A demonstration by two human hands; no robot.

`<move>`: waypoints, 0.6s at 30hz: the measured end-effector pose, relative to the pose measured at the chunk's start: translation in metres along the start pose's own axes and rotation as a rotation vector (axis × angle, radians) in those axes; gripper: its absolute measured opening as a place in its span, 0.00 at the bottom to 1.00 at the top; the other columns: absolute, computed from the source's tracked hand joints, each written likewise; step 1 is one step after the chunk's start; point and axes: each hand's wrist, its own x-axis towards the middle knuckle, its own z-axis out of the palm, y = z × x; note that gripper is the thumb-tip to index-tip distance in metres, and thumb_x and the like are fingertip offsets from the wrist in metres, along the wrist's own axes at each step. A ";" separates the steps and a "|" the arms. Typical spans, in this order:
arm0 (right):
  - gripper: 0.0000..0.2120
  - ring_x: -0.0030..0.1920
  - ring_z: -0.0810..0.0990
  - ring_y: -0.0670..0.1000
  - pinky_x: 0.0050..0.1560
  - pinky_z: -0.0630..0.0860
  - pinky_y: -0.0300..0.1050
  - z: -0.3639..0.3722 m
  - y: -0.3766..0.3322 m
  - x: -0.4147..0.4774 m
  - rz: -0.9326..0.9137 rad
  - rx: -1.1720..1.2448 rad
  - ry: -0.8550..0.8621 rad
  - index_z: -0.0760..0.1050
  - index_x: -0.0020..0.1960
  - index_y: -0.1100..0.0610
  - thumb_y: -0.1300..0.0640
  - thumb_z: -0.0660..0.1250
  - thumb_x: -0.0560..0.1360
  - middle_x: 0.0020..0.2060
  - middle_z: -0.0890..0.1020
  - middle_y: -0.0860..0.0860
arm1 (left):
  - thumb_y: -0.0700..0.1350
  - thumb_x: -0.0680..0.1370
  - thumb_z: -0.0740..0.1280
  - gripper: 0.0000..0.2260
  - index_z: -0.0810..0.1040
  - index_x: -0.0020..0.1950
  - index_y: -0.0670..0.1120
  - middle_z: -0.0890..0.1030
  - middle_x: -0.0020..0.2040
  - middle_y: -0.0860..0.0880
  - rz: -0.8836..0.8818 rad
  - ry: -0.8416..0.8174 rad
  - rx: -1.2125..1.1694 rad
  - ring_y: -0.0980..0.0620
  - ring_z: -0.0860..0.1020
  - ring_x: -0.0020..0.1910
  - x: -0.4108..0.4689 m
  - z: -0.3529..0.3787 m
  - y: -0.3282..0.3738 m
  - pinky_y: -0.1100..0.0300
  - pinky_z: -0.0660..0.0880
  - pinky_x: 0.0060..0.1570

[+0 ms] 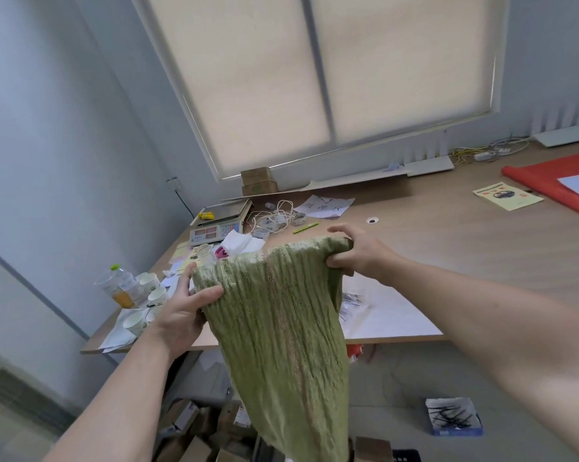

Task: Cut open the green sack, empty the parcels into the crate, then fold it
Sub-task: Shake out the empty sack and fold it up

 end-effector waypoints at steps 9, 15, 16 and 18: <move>0.24 0.40 0.77 0.52 0.44 0.71 0.46 -0.008 -0.002 0.003 0.135 0.384 0.081 0.68 0.66 0.46 0.58 0.71 0.73 0.47 0.79 0.51 | 0.31 0.74 0.70 0.18 0.74 0.58 0.49 0.79 0.46 0.48 0.124 0.078 0.286 0.51 0.77 0.44 0.000 0.020 0.002 0.65 0.72 0.39; 0.27 0.46 0.82 0.53 0.45 0.82 0.52 -0.003 0.001 0.004 0.117 0.418 0.142 0.65 0.68 0.52 0.49 0.72 0.74 0.57 0.78 0.58 | 0.43 0.79 0.67 0.13 0.75 0.63 0.47 0.80 0.56 0.43 0.016 0.171 0.124 0.42 0.77 0.51 0.016 0.017 -0.007 0.46 0.74 0.52; 0.27 0.47 0.82 0.54 0.48 0.81 0.53 -0.003 0.001 0.003 0.092 0.388 0.140 0.65 0.66 0.53 0.49 0.73 0.73 0.58 0.77 0.60 | 0.44 0.80 0.66 0.14 0.73 0.65 0.47 0.80 0.56 0.43 0.002 0.194 0.108 0.42 0.77 0.49 0.019 0.017 -0.008 0.46 0.73 0.51; 0.30 0.54 0.80 0.54 0.59 0.78 0.52 -0.003 0.003 0.001 0.037 0.335 0.097 0.64 0.65 0.50 0.51 0.76 0.70 0.59 0.76 0.59 | 0.44 0.81 0.64 0.16 0.70 0.68 0.48 0.79 0.51 0.43 -0.016 0.229 0.090 0.44 0.76 0.45 0.024 0.016 -0.009 0.48 0.74 0.45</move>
